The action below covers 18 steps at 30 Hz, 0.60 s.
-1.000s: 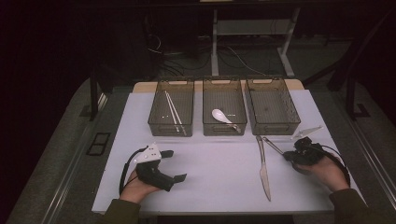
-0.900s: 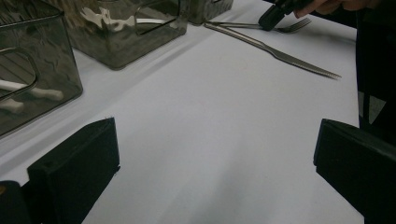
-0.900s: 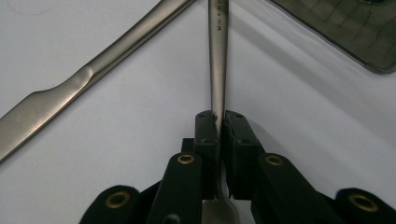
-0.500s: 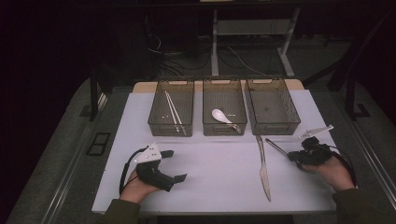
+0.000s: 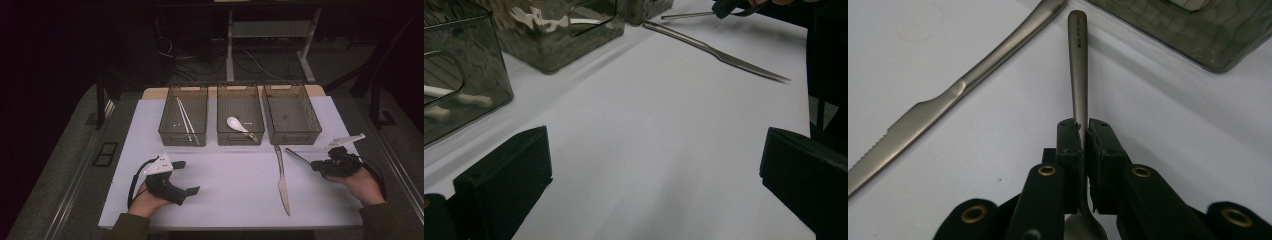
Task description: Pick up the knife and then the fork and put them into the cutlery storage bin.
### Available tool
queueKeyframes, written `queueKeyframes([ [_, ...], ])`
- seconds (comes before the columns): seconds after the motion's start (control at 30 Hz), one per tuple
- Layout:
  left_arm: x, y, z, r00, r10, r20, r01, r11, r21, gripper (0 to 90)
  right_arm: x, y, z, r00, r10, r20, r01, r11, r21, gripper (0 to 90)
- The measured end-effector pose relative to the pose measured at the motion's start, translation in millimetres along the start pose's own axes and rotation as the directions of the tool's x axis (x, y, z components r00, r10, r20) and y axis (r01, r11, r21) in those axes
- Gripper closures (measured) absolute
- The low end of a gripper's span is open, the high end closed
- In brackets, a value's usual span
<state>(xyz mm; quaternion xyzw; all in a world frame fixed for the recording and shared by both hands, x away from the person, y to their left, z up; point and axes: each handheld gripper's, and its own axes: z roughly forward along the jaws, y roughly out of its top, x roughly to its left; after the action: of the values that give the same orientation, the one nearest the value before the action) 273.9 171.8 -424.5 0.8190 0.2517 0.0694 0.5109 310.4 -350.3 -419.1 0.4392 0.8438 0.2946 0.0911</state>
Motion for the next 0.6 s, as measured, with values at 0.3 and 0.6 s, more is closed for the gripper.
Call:
queueKeyframes([
  [0.3, 0.2, -0.2, 0.2, 1.0, -0.001, 0.0, 0.001, 1.0, 0.0, 0.0, -0.5, 0.9, -9.5, 1.0, 0.005, 0.002, -0.005, 0.999, -0.038, 84.3],
  [0.6, 0.2, -0.2, 0.2, 1.0, -0.001, -0.001, 0.001, 1.0, 0.001, 0.0, -0.3, 3.2, -19.4, 1.0, 0.007, -0.005, -0.007, 0.996, -0.085, 84.3],
])
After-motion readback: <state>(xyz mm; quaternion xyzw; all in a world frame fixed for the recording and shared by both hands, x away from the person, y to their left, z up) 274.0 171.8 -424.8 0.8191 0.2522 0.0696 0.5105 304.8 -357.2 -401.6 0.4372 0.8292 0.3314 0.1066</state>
